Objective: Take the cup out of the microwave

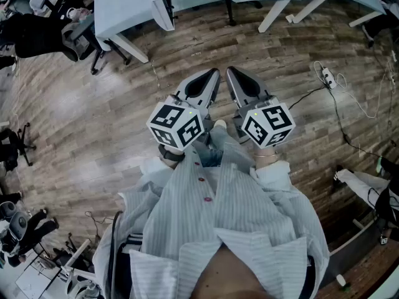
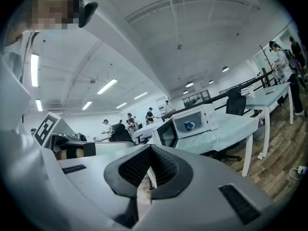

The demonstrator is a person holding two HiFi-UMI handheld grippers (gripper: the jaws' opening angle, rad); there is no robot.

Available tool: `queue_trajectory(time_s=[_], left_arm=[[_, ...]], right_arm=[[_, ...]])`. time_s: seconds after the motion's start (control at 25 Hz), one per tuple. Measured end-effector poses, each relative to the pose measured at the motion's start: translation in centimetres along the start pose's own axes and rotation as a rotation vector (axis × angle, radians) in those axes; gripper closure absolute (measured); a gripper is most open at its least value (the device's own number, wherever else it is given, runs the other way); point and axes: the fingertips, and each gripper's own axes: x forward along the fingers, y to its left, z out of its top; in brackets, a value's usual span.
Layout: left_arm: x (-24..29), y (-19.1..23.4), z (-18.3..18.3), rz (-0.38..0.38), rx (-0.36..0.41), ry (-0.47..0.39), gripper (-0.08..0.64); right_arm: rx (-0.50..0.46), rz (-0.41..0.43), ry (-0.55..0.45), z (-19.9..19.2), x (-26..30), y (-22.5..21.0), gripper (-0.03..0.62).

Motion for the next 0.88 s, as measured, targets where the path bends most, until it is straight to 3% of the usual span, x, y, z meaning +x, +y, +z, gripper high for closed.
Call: queue_trajectory(time_s=[0.88], left_arm=[[3.4,-2.1,-0.6,0.061,0.042,-0.043,0.552]], right_arm=[[0.012,0.073,-0.02,0.6,-2.2,-4.2,0.558]])
